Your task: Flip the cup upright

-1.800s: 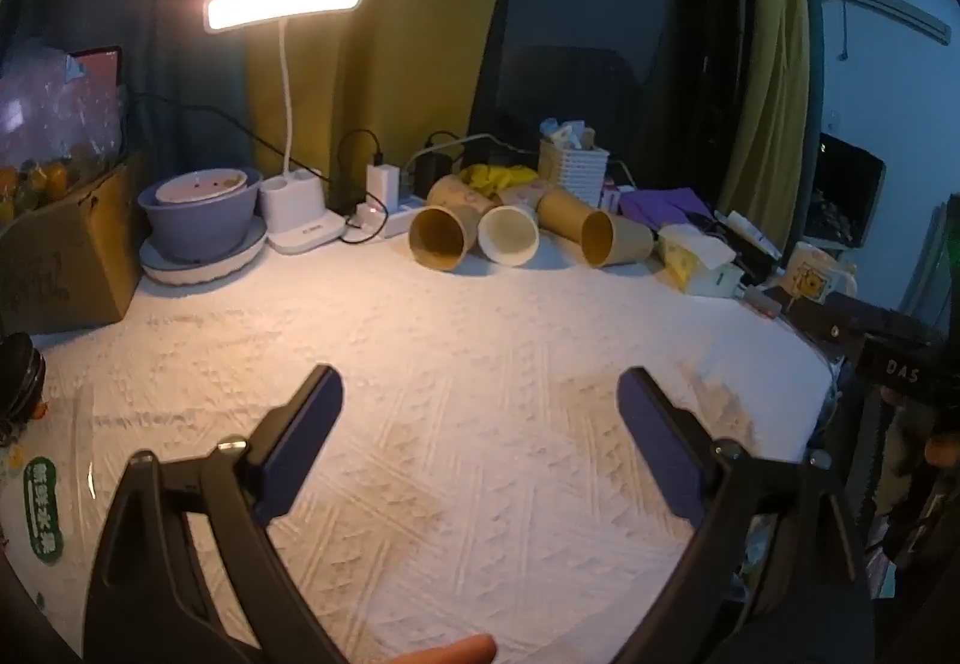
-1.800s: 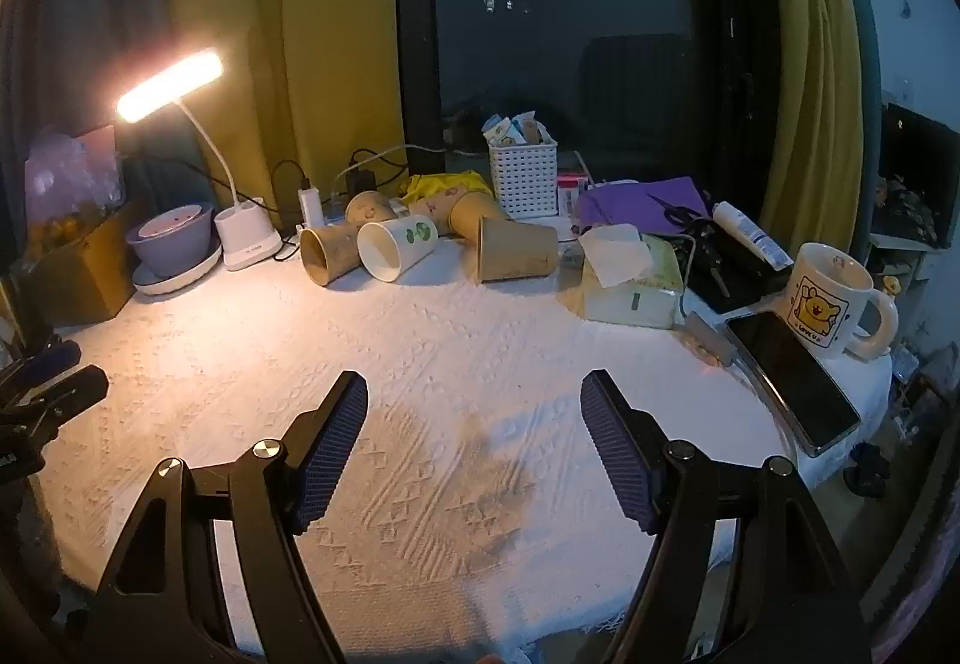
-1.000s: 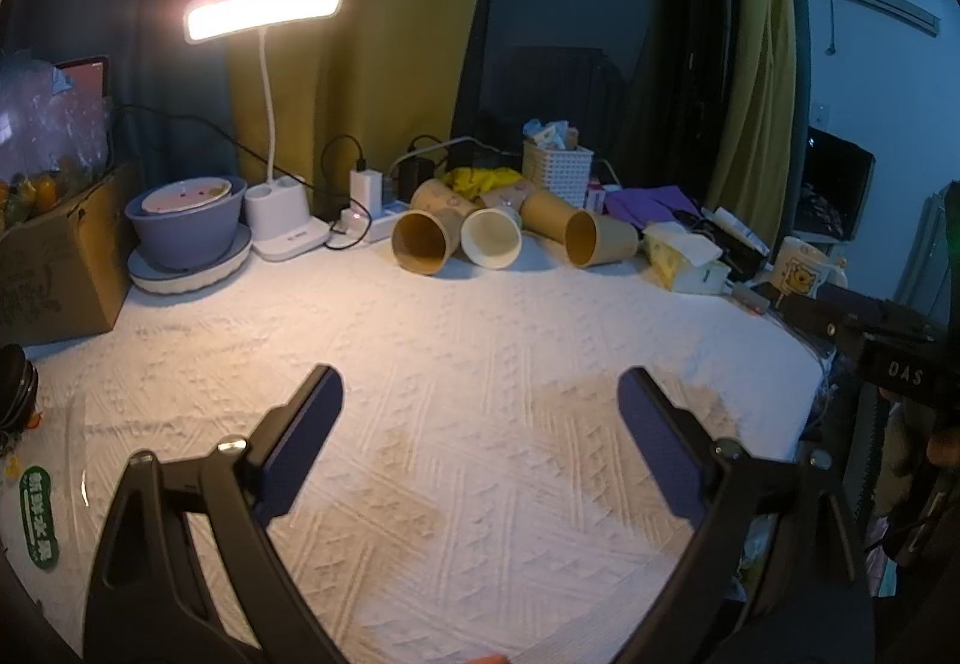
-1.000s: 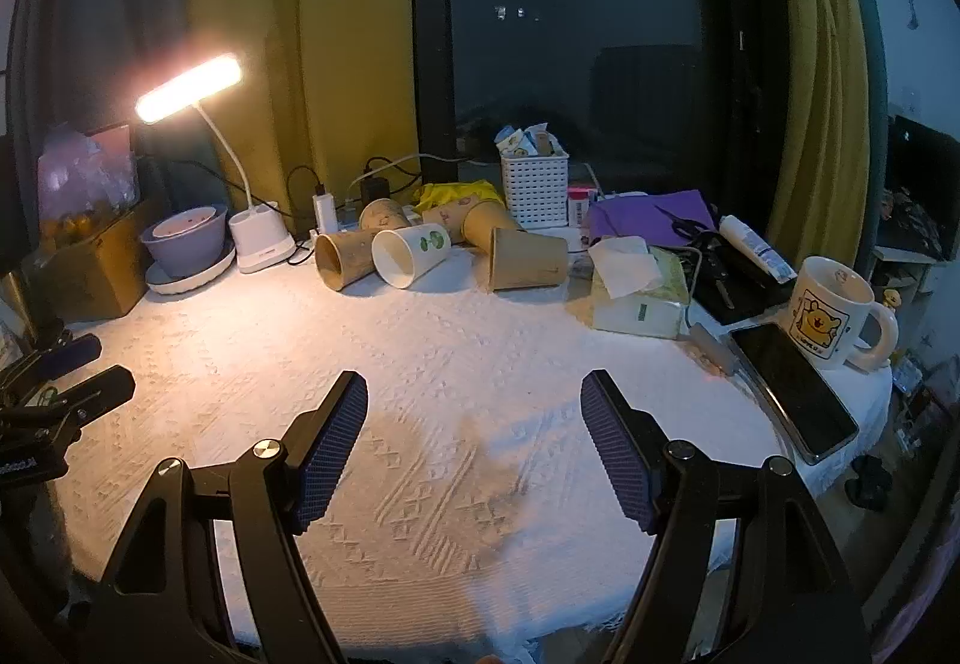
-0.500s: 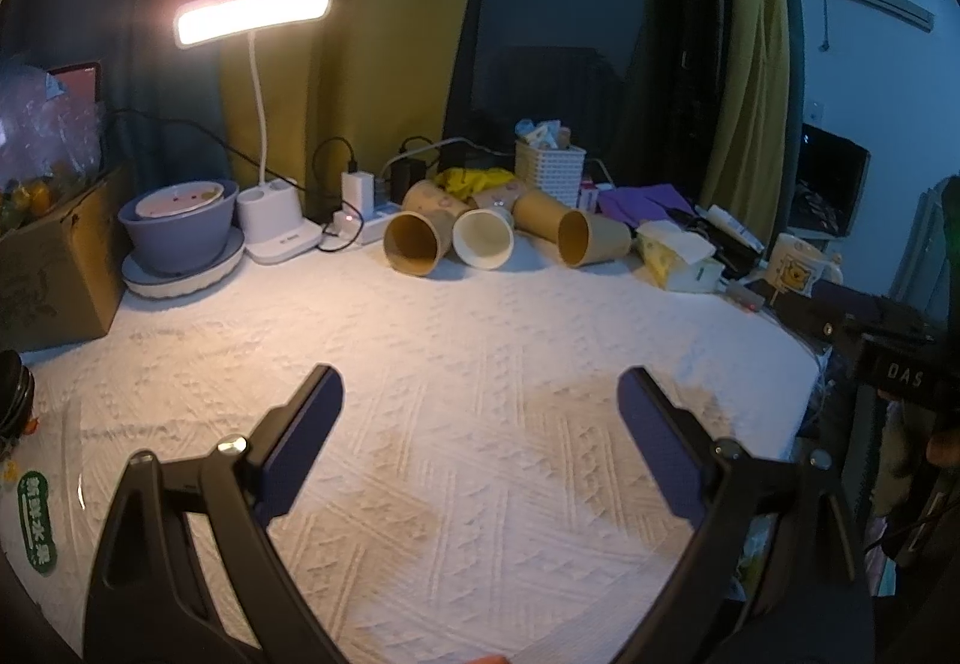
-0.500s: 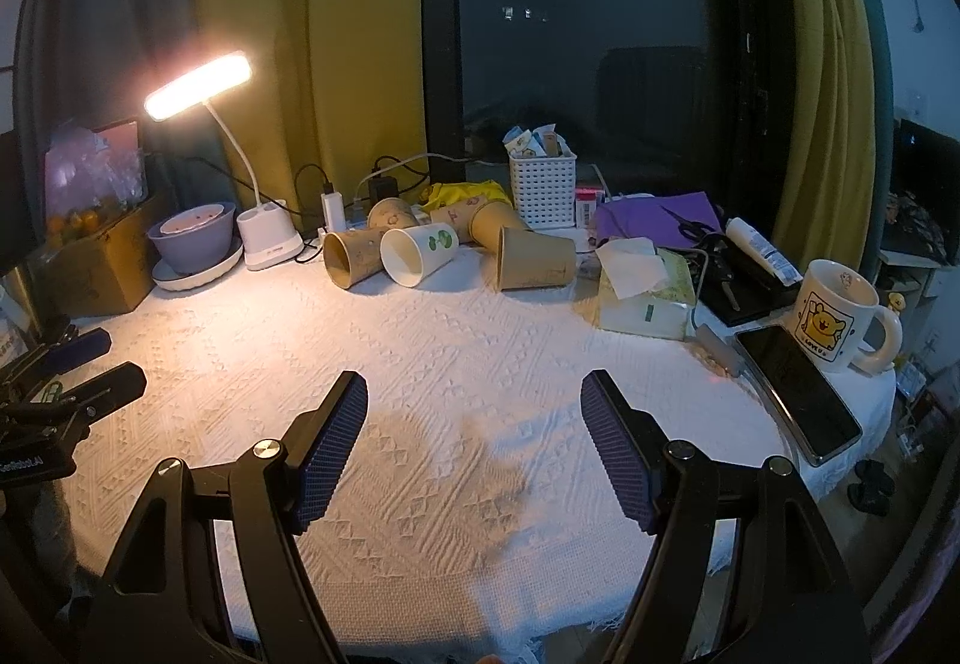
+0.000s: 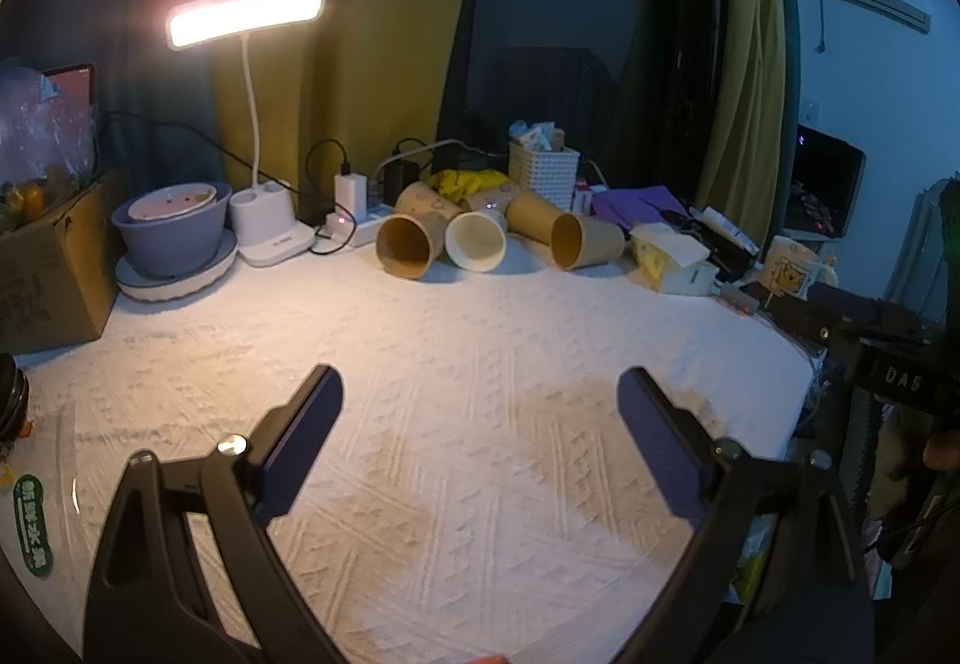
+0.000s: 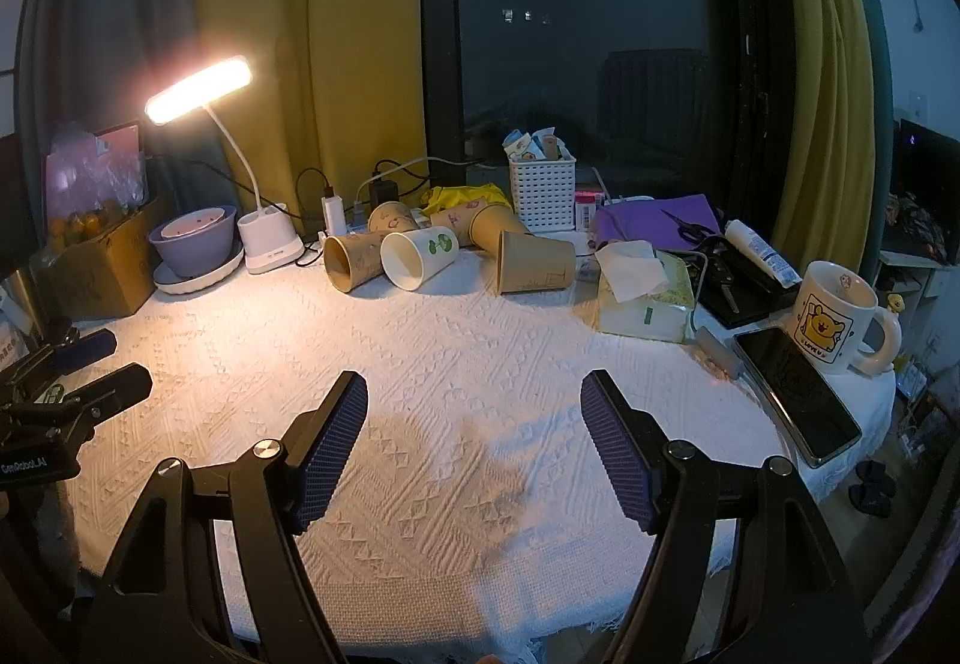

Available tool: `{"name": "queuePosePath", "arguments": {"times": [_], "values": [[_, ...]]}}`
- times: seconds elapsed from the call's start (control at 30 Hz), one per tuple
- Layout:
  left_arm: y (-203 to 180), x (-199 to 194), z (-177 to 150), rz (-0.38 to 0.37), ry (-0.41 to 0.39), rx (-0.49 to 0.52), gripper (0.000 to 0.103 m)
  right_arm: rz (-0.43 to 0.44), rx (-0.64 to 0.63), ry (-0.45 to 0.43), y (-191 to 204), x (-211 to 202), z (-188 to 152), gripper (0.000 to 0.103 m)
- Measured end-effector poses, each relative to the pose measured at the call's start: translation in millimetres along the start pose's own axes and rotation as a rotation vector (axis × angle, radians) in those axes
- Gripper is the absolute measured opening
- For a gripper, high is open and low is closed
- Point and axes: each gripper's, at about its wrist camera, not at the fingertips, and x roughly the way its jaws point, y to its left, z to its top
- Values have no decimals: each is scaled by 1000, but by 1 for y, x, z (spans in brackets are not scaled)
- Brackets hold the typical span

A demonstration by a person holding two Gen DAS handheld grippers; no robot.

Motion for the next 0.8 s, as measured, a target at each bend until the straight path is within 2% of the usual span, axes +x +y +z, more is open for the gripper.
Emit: {"name": "queuePosePath", "arguments": {"times": [0.8], "values": [[-4,-7,7,-15,-27,3,94,8,-5,-23,0,-7,5,76]]}}
